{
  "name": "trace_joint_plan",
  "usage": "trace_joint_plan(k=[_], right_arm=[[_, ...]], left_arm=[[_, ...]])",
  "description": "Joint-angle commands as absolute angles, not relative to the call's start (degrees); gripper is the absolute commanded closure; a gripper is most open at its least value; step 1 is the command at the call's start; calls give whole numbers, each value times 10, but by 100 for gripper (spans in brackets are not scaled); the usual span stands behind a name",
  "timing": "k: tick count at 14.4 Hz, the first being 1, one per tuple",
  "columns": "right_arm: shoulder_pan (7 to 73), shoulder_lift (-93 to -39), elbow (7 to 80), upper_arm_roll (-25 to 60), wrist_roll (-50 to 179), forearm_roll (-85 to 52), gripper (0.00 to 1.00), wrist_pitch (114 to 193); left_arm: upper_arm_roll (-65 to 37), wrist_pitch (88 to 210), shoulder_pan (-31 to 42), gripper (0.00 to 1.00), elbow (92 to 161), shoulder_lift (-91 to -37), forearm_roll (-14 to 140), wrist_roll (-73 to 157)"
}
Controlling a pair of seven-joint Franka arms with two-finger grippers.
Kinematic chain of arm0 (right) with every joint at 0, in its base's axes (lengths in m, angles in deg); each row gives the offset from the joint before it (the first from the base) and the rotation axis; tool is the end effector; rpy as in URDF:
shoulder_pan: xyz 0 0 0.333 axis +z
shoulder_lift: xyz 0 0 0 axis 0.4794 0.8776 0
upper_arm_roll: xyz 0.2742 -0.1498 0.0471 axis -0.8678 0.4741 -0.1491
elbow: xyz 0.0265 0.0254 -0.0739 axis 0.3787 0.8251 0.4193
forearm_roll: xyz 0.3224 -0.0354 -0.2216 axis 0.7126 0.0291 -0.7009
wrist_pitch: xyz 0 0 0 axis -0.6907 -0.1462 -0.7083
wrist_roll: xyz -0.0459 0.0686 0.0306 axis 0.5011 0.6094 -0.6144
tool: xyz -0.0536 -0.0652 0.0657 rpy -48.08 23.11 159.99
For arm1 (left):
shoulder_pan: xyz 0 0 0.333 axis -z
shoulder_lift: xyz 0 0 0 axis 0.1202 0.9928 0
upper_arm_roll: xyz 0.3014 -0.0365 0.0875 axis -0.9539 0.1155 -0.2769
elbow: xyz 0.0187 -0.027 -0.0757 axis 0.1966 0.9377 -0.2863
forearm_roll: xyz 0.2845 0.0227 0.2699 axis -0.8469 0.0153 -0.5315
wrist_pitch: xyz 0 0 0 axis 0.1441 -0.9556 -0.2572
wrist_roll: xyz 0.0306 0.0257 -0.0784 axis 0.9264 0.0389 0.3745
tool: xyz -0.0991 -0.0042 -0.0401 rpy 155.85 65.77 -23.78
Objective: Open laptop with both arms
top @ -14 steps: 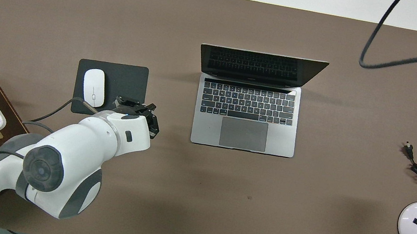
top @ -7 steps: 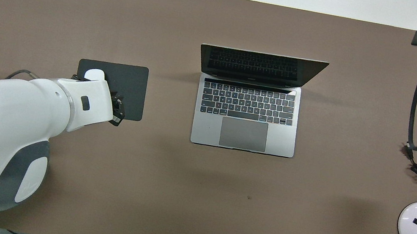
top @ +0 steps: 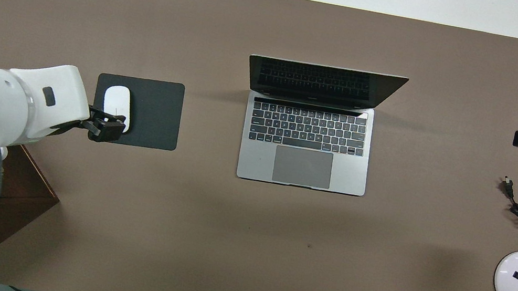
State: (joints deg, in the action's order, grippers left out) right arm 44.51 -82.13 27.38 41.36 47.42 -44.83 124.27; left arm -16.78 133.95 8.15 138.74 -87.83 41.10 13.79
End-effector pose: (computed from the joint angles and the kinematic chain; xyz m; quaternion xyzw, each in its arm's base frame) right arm 0.5478 -0.0004 0.6494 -0.9967 0.0772 -0.0090 0.0233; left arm 0.4888 -0.1397 0.5401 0.9637 -0.2292 0.1336 0.0311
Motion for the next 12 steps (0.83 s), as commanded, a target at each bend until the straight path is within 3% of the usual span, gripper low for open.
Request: trace_joint_plan(k=[1, 4, 8, 12], right_arm=[[420, -869, 361, 403, 479, -462, 0, 1247], [416, -870, 384, 404, 471, -462, 0, 1256], [415, -866, 395, 403, 457, -462, 0, 1327], [415, -869, 421, 404, 448, -462, 0, 1358]], left_arm=[[-164, 1295, 37, 0, 1379, -901, 410, 132], [-165, 1262, -5, 0, 1352, -901, 410, 137], [-165, 1216, -57, 0, 1303, -889, 410, 135], [-166, 1104, -73, 0, 1173, -829, 411, 137]])
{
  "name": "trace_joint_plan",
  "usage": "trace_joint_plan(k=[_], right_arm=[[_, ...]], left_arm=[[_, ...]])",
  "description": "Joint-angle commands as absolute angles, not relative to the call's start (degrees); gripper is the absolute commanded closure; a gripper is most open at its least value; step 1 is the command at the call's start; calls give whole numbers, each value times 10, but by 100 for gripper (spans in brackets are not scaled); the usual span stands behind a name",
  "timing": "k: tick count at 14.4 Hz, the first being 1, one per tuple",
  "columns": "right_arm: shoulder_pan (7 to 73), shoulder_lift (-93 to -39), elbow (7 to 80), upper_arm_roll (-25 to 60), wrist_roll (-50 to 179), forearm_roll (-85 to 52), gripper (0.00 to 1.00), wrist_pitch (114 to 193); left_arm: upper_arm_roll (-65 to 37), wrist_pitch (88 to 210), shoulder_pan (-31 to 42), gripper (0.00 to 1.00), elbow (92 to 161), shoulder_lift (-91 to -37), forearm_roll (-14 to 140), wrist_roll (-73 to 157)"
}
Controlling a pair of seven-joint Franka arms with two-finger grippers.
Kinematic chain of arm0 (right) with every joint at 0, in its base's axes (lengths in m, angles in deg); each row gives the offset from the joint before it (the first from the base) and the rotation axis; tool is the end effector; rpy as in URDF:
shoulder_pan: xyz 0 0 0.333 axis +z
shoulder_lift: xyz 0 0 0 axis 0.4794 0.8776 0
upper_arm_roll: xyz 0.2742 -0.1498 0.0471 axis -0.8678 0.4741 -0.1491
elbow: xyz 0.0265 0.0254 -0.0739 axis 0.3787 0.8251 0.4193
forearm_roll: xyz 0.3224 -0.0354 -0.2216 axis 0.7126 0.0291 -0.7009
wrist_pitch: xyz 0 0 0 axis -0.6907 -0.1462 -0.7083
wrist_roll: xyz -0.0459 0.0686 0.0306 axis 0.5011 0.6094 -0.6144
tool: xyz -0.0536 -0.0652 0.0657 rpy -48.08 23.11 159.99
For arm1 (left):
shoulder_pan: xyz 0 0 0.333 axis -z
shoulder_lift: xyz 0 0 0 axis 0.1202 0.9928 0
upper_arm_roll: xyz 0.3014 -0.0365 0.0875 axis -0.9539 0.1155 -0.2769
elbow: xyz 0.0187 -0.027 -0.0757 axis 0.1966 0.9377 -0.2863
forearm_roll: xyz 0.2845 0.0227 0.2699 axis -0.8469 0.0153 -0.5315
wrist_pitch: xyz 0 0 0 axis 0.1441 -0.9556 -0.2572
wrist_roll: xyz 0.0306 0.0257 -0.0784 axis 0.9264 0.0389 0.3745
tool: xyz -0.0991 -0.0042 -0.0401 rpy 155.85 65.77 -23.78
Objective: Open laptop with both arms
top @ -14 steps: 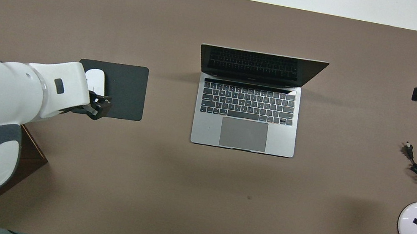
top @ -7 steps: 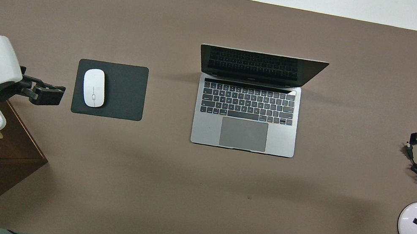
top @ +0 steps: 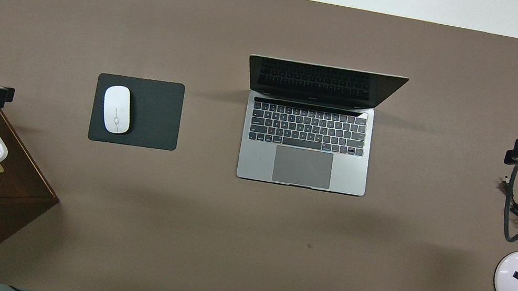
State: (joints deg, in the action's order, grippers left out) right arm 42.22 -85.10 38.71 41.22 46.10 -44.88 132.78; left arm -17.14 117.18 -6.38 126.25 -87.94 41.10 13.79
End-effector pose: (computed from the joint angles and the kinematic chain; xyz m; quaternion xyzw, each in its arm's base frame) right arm 0.5427 -0.0247 0.5961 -0.9934 0.1102 -0.0091 0.0299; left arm 0.5008 -0.0115 0.6183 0.9885 -0.1106 0.1009 0.0206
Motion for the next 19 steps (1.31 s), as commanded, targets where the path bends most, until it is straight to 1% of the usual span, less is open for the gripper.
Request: trace_joint_plan(k=[1, 2, 4, 15, 19], right_arm=[[415, -869, 421, 404, 448, -464, 0, 1359], [415, -869, 423, 404, 446, -470, 0, 1357], [415, -869, 427, 403, 446, -489, 0, 1358], [415, -870, 428, 404, 455, -500, 0, 1359], [415, -870, 429, 404, 455, -499, 0, 1357]], left_arm=[[-167, 1071, -74, 0, 1138, -814, 410, 138], [-166, 1045, -80, 0, 1111, -803, 411, 139], [-167, 1012, -85, 0, 1086, -789, 409, 139], [-166, 994, -83, 0, 1090, -778, 395, 140], [-165, 1006, -80, 0, 1088, -777, 396, 212]])
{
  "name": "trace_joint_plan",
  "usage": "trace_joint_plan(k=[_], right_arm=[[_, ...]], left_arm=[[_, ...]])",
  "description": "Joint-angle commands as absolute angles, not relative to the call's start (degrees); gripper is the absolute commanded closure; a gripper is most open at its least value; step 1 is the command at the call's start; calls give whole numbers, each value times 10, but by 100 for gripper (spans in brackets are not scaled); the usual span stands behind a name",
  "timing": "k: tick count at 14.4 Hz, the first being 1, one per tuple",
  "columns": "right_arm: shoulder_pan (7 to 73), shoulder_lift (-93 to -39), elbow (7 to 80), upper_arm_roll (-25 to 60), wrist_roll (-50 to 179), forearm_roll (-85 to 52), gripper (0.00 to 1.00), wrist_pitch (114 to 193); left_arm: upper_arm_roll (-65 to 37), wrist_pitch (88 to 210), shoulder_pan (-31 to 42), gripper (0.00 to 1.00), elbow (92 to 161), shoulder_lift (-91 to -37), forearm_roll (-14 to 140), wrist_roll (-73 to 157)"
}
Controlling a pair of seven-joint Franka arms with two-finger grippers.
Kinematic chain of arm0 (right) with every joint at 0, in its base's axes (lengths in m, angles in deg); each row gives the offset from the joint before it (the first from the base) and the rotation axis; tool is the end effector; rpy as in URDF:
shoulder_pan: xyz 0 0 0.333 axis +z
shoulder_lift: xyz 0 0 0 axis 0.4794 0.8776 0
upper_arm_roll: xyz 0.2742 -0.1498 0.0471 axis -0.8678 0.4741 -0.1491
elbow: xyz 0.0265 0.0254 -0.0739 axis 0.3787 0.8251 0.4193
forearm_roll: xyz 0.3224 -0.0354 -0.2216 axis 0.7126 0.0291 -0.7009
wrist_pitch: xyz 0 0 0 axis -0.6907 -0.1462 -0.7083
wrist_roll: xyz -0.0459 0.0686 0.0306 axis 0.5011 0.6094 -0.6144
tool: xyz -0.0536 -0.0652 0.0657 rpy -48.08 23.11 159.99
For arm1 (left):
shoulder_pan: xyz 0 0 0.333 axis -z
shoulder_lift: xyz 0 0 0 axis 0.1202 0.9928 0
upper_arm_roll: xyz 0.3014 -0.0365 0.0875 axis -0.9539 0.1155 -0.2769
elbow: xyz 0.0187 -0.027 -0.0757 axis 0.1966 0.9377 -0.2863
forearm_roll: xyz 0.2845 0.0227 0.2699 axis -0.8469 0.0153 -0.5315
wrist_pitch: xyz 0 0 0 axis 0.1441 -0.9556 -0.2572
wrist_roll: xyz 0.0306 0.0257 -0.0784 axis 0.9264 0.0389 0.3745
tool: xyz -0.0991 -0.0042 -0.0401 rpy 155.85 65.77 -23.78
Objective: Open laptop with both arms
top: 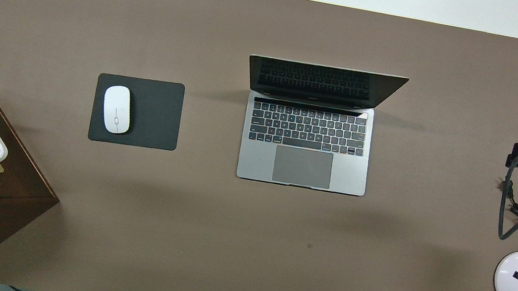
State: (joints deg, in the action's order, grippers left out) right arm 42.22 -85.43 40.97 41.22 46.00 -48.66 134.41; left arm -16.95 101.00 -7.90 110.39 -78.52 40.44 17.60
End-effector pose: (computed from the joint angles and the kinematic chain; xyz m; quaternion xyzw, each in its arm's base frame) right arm 0.5414 -0.0311 0.5825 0.9942 -0.1073 0.0084 0.0022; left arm 0.5302 -0.0002 0.6399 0.9969 -0.0727 0.0155 0.0248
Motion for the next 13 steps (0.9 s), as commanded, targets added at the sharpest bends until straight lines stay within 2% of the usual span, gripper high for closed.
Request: trace_joint_plan(k=[1, 9, 10, 13], right_arm=[[415, -870, 428, 403, 455, -499, 0, 1357], [414, -869, 427, 402, 455, -498, 0, 1357], [400, -868, 426, 397, 455, -493, 0, 1357], [293, -866, 420, 286, 456, -491, 0, 1357]], left_arm=[[-165, 1006, -80, 0, 1088, -778, 396, 215], [-165, 1032, -84, 0, 1094, -778, 395, 228], [-165, 1035, -84, 0, 1097, -778, 395, 228], [-165, 1039, -82, 0, 1098, -778, 395, 256]])
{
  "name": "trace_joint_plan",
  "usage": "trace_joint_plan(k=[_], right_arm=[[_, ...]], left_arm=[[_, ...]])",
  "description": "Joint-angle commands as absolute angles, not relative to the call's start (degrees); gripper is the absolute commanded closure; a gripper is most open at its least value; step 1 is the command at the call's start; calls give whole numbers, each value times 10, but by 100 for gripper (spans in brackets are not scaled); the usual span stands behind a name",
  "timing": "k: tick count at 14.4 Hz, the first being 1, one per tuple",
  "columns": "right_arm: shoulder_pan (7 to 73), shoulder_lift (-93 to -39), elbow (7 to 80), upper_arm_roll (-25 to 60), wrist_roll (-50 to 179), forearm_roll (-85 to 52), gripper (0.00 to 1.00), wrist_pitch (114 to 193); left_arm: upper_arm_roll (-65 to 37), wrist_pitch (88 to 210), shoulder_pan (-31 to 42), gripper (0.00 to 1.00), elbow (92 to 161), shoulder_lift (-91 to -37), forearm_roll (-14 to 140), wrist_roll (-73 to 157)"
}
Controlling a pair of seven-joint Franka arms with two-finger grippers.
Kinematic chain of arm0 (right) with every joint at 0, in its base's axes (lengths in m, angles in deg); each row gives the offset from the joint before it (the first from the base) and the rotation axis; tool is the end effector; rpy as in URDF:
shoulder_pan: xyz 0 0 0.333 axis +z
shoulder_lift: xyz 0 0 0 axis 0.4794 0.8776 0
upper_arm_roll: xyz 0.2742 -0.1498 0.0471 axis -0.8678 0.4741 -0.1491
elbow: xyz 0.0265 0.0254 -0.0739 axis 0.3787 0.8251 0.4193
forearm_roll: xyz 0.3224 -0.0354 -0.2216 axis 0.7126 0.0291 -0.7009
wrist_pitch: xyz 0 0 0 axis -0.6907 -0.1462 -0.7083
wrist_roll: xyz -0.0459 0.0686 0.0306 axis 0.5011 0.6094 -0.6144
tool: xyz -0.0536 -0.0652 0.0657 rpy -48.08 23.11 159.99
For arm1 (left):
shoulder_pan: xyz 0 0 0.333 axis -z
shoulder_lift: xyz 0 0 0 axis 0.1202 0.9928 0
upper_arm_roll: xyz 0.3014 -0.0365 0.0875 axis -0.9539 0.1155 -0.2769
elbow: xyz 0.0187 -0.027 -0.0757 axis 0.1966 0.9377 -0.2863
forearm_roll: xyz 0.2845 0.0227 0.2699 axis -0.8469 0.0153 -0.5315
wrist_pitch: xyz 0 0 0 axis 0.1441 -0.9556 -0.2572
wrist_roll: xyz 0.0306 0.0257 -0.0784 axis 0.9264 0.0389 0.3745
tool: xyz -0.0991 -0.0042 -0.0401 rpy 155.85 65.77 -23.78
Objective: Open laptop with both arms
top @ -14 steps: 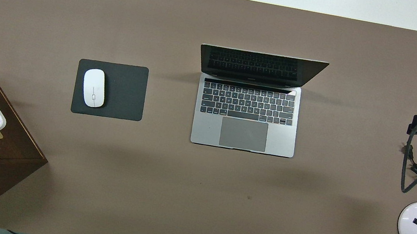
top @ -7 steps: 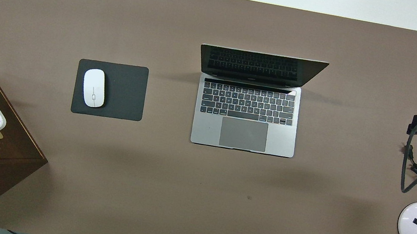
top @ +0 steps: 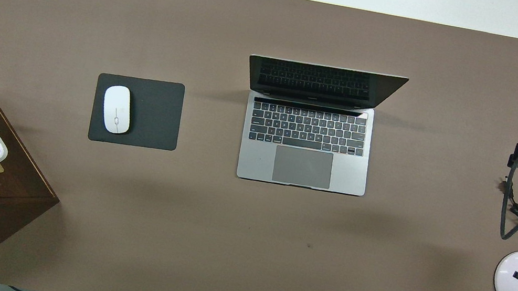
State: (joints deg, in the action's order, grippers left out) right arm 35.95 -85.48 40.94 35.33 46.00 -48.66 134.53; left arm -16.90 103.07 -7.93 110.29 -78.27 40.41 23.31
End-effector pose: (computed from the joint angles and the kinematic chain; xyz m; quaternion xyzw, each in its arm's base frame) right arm 0.5409 -0.0331 0.5843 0.9938 -0.1107 0.0112 0.0054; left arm 0.5353 -0.0001 0.6418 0.9990 -0.0227 0.0310 0.0247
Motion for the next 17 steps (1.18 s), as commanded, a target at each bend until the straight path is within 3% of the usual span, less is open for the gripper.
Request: trace_joint_plan(k=[1, 17], right_arm=[[279, -866, 420, 271, 456, -491, 0, 1358], [277, -863, 420, 272, 453, -482, 0, 1349]], left_arm=[[-165, 1040, -82, 0, 1098, -778, 395, 256], [-164, 1042, -75, 0, 1101, -778, 373, 240]])
